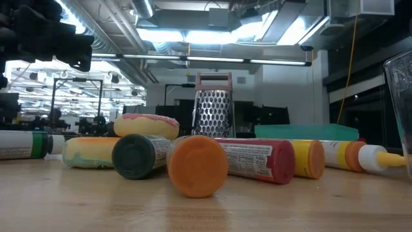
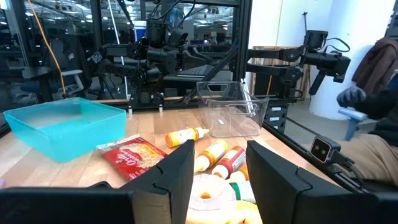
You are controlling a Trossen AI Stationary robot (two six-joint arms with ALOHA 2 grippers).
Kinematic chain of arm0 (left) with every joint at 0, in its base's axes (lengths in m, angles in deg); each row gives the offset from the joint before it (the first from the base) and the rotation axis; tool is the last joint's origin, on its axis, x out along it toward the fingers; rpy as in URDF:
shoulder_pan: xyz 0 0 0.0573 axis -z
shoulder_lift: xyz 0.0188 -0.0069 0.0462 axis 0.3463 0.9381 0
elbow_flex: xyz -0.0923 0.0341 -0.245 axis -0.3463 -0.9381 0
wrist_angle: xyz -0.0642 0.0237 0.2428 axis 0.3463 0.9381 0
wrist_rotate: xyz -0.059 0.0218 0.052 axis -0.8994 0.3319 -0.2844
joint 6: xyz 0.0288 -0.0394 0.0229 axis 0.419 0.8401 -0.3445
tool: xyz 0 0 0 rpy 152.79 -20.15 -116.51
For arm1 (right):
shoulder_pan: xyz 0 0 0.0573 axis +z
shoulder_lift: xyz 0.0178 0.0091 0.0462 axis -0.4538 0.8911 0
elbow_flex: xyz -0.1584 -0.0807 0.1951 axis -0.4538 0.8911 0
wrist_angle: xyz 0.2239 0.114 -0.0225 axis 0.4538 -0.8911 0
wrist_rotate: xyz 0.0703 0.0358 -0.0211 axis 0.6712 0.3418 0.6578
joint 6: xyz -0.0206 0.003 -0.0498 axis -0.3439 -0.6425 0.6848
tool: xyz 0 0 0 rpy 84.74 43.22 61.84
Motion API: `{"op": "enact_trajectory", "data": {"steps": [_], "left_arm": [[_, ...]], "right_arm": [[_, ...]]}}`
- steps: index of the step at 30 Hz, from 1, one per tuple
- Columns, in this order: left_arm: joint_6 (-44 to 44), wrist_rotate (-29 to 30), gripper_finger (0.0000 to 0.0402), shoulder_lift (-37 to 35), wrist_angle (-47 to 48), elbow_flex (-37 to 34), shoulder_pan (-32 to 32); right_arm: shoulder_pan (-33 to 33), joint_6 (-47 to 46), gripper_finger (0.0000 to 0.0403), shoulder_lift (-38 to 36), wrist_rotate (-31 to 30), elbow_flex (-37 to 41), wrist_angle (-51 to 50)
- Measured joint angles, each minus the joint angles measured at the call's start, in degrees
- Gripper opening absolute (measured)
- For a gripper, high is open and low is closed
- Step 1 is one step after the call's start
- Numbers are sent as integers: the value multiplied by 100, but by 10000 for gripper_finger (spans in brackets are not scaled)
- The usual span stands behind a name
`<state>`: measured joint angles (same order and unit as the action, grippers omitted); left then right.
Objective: Pick & Place Food Item
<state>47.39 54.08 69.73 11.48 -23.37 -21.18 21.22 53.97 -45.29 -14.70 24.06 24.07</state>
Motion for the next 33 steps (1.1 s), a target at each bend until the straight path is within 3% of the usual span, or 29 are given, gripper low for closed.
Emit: {"op": "enact_trajectory", "data": {"steps": [10,16,19,23,26,33], "left_arm": [[0,-1,141,1,0,0,0],[-1173,725,139,-1,-445,0,-9],[-1387,790,141,-1,-684,0,-9],[-1382,845,141,1,-734,1,-9],[-1561,1226,141,3,-1015,0,-9],[-1048,1671,141,4,-1493,0,-9]], "right_arm": [[1,-2,177,1,0,0,2],[0,-2,178,2,0,0,0],[2,-2,178,0,0,0,0],[2,-2,178,0,0,0,2],[2,-2,178,0,0,0,0],[2,-2,178,0,-1,0,0]]}}
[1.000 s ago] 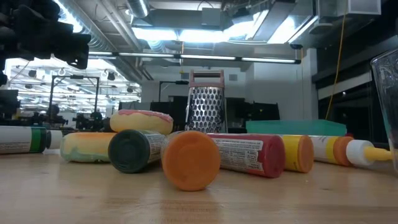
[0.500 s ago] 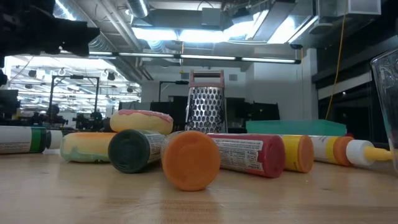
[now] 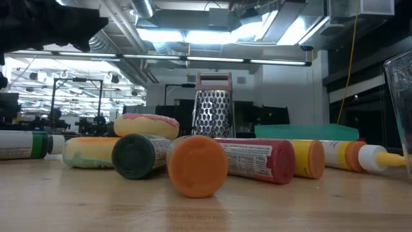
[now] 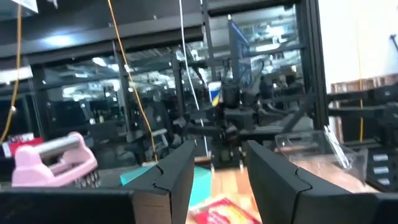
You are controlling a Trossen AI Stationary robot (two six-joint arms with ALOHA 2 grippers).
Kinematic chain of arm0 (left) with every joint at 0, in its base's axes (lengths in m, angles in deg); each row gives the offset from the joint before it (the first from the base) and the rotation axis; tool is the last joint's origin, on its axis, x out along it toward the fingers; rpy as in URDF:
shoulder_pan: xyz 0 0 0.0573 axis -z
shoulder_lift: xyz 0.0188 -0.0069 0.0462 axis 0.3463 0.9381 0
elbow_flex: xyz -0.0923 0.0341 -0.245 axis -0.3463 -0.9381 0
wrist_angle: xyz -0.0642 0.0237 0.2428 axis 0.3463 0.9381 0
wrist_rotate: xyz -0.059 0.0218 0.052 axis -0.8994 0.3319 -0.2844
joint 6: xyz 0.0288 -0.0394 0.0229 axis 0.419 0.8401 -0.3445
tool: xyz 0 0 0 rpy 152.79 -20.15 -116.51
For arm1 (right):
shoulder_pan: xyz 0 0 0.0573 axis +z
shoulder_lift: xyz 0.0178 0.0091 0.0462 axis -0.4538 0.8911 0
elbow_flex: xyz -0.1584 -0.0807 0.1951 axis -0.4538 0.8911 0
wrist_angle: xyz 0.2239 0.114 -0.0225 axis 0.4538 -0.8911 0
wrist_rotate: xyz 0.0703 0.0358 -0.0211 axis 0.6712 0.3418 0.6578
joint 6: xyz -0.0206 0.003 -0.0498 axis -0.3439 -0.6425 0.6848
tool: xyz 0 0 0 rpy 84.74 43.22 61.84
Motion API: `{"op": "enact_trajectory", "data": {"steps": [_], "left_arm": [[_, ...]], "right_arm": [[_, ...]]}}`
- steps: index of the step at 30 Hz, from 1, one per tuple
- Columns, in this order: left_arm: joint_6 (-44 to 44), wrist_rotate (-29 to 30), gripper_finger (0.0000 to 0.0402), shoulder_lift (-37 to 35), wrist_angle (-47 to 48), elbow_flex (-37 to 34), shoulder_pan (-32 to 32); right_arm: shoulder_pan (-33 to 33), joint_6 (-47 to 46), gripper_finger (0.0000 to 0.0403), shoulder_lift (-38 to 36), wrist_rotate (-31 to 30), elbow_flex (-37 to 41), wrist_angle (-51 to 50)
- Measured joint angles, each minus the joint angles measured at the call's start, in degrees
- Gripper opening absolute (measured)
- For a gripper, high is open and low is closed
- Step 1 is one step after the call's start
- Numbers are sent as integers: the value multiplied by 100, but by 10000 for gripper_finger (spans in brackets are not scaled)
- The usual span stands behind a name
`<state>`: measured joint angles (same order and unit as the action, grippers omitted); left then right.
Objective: Pick & Place Food Item
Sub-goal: Put the pink donut into the black bin
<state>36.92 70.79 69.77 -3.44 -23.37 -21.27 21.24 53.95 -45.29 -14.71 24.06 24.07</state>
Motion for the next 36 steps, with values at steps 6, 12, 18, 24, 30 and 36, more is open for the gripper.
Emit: {"op": "enact_trajectory", "data": {"steps": [6,12,18,24,30,36], "left_arm": [[1,381,141,2,-173,0,0],[277,932,141,2,-178,1,0],[121,1365,141,2,-158,0,0],[53,1489,141,2,-152,0,0],[45,1298,141,2,-144,1,0],[51,1294,141,2,86,1,0]], "right_arm": [[-2,0,178,0,-1,0,0],[-2,0,178,0,-1,0,0],[0,2,178,0,1,0,0],[-1,1,178,0,0,0,0],[-2,0,178,0,-1,0,0],[-2,0,178,0,-1,0,0]]}}
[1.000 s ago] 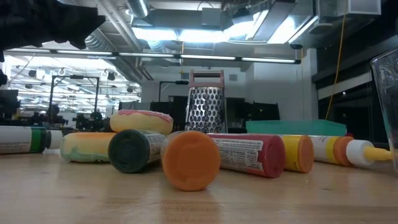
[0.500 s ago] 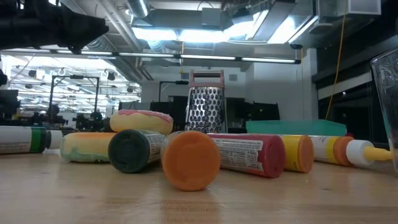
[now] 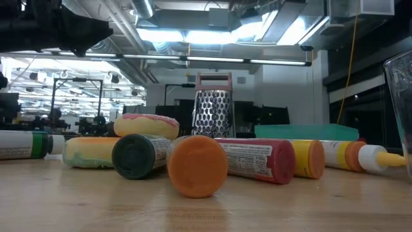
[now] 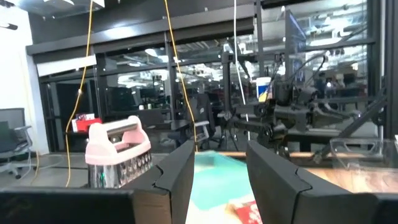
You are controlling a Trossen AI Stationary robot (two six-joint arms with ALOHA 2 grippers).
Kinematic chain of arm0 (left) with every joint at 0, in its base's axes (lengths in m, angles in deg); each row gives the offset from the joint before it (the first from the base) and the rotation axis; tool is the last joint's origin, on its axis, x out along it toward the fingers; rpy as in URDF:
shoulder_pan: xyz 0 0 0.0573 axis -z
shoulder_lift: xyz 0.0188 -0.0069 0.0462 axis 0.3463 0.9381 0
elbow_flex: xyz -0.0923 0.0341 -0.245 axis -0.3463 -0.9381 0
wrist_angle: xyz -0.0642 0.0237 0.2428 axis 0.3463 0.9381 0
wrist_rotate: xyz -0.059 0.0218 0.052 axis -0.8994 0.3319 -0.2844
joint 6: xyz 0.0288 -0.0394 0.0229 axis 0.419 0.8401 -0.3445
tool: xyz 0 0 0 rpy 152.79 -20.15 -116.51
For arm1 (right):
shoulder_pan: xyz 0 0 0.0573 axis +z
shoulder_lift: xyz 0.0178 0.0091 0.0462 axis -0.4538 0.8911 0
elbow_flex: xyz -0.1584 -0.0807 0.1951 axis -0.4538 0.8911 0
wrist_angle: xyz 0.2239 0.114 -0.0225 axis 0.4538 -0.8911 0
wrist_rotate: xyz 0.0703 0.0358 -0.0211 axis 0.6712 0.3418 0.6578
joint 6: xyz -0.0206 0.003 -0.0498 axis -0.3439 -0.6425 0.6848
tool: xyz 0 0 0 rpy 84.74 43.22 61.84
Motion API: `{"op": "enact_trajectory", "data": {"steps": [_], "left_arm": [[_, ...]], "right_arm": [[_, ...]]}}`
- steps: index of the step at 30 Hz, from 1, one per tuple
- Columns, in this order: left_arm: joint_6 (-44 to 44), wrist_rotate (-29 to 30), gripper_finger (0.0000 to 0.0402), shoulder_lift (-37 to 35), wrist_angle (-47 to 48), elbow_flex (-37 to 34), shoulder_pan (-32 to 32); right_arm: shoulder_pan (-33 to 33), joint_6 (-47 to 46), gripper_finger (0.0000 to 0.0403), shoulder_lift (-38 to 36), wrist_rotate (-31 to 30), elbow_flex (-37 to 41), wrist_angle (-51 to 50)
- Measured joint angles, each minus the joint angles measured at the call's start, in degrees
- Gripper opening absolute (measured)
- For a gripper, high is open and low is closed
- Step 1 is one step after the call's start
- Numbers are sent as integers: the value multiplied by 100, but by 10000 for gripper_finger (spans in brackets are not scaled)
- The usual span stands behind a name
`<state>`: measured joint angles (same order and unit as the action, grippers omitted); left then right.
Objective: Pick & Place Food Item
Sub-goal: Put the pink donut into the black bin
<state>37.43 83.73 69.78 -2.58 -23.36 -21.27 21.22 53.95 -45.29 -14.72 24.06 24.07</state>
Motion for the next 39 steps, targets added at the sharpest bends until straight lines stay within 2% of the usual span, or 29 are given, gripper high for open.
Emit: {"op": "enact_trajectory", "data": {"steps": [8,10,15,17,19,22,30,39], "left_arm": [[237,7,141,0,86,-1,0],[258,7,141,0,85,0,0],[341,9,141,0,86,-1,0],[348,9,141,0,84,-1,0],[348,9,141,0,96,-1,0],[303,21,141,0,111,1,0],[254,74,141,0,149,-1,0],[333,74,141,-2,370,-1,0]], "right_arm": [[-2,30,178,1,-143,0,30],[-38,228,178,2,-1027,0,291],[-158,828,178,0,-4077,-2,779],[-232,916,178,2,-5062,-2,751],[-339,915,178,0,-5662,-2,758],[-488,898,177,2,-6207,-2,763],[-697,896,177,2,-6324,-2,761],[-698,1030,177,2,-5978,0,799]]}}
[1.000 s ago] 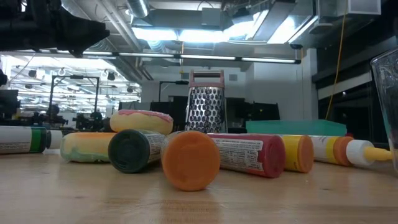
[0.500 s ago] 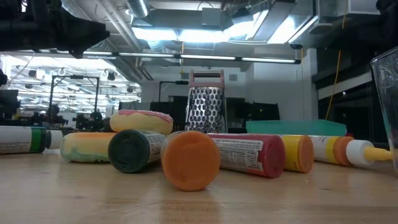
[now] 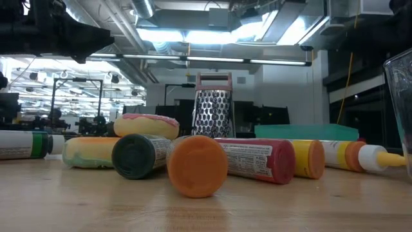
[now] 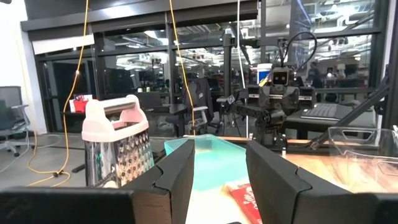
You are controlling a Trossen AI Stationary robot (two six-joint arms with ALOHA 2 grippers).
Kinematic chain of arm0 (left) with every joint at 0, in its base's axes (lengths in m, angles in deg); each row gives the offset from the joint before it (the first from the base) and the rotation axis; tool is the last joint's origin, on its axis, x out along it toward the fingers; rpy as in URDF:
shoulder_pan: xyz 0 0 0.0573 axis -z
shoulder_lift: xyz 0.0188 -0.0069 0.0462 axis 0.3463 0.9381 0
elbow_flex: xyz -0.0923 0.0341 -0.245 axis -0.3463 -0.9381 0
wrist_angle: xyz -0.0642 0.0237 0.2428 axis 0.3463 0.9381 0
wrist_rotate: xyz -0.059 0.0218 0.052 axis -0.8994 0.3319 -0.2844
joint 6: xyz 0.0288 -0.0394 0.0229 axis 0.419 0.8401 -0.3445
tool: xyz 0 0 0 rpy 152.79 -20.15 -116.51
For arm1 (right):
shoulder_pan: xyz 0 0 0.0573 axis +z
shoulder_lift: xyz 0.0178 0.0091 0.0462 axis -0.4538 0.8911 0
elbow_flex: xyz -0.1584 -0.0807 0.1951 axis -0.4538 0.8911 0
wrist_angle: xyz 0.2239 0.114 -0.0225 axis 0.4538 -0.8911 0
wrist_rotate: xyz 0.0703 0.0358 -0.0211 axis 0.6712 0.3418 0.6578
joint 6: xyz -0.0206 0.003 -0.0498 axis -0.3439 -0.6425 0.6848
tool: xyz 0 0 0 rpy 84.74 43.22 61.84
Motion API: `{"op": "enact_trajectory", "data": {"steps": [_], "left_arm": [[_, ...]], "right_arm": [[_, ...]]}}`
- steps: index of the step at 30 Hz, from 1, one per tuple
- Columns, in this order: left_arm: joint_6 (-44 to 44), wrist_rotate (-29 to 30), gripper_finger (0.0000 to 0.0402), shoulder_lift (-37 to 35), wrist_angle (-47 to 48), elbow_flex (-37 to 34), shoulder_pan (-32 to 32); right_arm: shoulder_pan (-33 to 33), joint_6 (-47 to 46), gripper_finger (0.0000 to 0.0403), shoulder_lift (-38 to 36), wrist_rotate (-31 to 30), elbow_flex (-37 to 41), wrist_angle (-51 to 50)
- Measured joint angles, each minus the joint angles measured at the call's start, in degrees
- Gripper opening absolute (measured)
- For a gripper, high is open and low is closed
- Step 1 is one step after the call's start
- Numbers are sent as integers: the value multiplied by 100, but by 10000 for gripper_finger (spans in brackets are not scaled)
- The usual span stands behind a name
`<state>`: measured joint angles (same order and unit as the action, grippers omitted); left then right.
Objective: Pick & Place Food Item
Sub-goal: Put the pink donut into the black bin
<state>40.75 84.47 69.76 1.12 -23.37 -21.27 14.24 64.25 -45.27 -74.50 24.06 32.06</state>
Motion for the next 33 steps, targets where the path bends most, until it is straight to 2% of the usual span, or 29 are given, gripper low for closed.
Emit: {"op": "enact_trajectory", "data": {"steps": [6,9,12,14,16,18,22,26,33], "left_arm": [[20,-2,141,1,29,1,0],[63,-4,141,0,152,0,0],[65,10,141,2,380,2,0],[65,25,141,2,404,0,0],[65,86,141,5,405,0,0],[65,224,141,25,385,1,0],[75,242,141,144,345,0,-53],[292,-262,141,451,-15,121,-258],[469,-1051,141,1708,-57,771,-467]], "right_arm": [[-19,1291,177,-1,215,0,1080],[-19,1932,177,-2,827,0,1827],[-76,2187,177,2,1457,0,2254],[-187,1963,177,65,1216,-3,2467],[-377,1561,177,216,487,2,2437],[-630,1237,178,411,50,2,2456],[-1315,865,178,1139,257,4,2740],[-2204,369,178,2141,785,-1,3372],[-3567,-376,178,4218,2097,-854,3481]]}}
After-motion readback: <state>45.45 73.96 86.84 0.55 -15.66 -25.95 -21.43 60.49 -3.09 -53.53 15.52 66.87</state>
